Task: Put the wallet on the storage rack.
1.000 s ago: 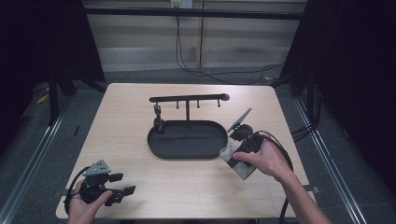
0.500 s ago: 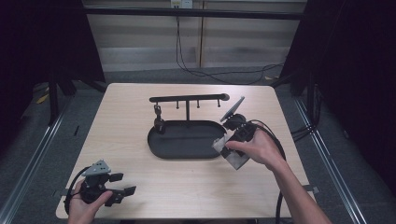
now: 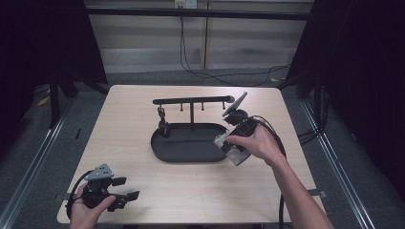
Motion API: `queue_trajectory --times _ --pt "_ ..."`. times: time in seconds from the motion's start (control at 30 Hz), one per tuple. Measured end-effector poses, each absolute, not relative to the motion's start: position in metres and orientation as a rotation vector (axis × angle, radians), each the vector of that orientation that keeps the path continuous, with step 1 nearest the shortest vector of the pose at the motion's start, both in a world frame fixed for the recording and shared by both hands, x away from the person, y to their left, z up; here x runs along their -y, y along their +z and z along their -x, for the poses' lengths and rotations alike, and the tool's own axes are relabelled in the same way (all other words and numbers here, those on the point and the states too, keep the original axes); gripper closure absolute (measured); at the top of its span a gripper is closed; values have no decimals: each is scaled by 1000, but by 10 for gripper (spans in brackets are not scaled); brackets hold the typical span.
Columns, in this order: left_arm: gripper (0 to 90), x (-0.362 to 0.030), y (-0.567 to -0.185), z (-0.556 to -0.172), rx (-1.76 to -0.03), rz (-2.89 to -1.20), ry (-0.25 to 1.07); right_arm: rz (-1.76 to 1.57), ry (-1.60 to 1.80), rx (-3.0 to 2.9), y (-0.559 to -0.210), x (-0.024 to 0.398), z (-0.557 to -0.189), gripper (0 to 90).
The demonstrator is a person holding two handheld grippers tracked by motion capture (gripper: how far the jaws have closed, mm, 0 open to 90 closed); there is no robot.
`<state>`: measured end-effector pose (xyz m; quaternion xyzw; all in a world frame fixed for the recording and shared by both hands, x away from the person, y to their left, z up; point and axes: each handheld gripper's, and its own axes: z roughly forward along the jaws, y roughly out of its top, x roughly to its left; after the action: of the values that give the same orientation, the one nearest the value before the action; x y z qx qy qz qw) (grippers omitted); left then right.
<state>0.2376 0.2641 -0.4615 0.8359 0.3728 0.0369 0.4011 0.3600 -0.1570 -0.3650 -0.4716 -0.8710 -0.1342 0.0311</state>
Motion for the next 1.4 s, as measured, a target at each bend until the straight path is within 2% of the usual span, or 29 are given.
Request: queue_trajectory --times 1.4 --pt "225 -263 -462 -238 -948 -2120 94 1778 -773 2338 -403 176 -407 344"
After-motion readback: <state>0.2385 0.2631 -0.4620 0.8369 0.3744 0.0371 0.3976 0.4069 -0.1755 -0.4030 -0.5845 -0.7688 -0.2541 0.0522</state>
